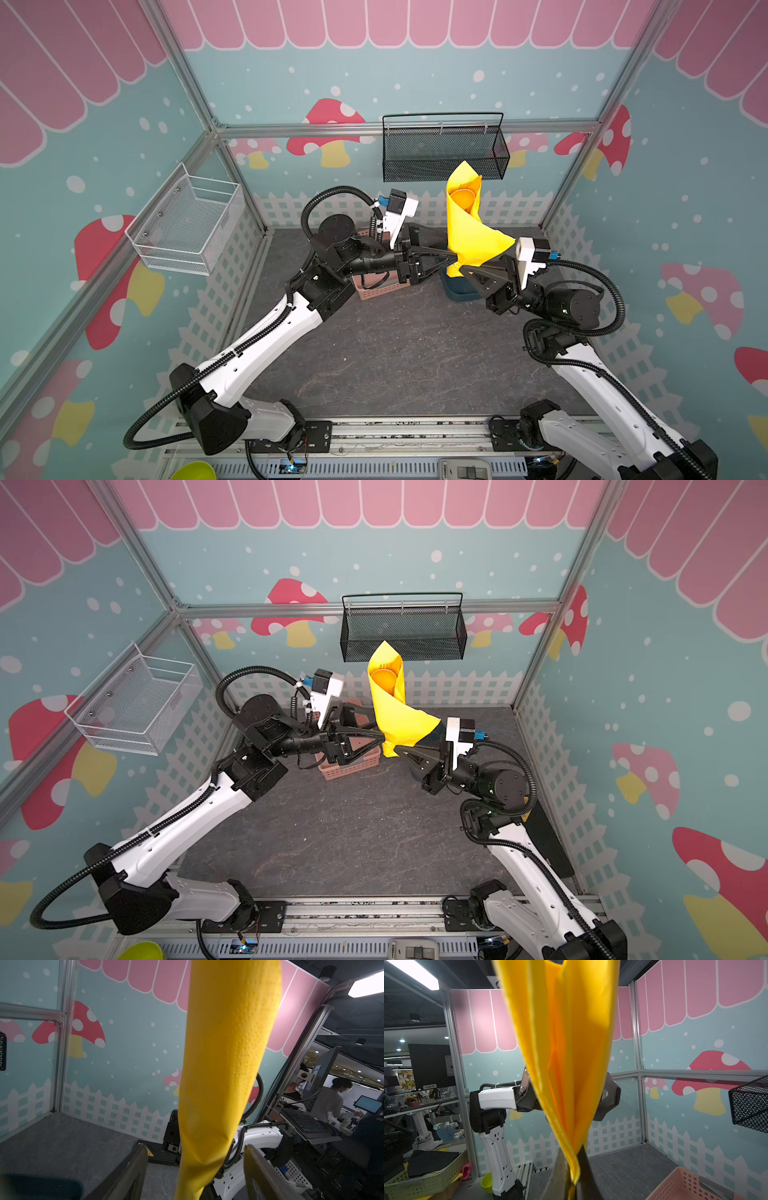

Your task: Place the utensils on the paper napkin and roll it up

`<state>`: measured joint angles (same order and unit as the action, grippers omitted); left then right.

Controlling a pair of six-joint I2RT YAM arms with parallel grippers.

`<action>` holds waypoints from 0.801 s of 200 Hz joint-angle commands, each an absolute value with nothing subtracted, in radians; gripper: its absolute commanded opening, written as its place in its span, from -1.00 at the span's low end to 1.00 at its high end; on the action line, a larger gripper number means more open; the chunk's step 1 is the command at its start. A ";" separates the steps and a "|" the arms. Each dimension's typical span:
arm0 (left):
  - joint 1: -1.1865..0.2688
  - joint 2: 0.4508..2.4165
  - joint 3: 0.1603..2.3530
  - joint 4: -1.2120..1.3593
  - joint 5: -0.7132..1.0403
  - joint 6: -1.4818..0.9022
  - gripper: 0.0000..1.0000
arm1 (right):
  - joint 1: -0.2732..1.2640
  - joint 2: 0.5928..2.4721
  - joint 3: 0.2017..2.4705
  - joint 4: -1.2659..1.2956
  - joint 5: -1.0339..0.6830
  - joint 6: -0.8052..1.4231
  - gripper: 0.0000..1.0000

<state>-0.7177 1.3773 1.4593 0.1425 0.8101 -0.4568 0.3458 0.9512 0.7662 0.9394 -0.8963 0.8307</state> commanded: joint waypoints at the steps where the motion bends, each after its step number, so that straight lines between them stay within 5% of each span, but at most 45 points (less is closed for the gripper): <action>1: -0.730 1.388 1.489 0.099 0.836 -0.394 0.45 | 0.342 0.953 0.775 0.998 -0.915 0.857 -1.00; 71: -0.731 1.402 1.506 0.108 0.816 -0.387 0.16 | 0.342 0.995 0.772 1.080 -0.961 0.954 -1.00; 160: -0.730 1.397 1.497 0.124 0.785 -0.371 -0.46 | 0.342 1.006 0.768 1.094 -0.973 0.974 -1.00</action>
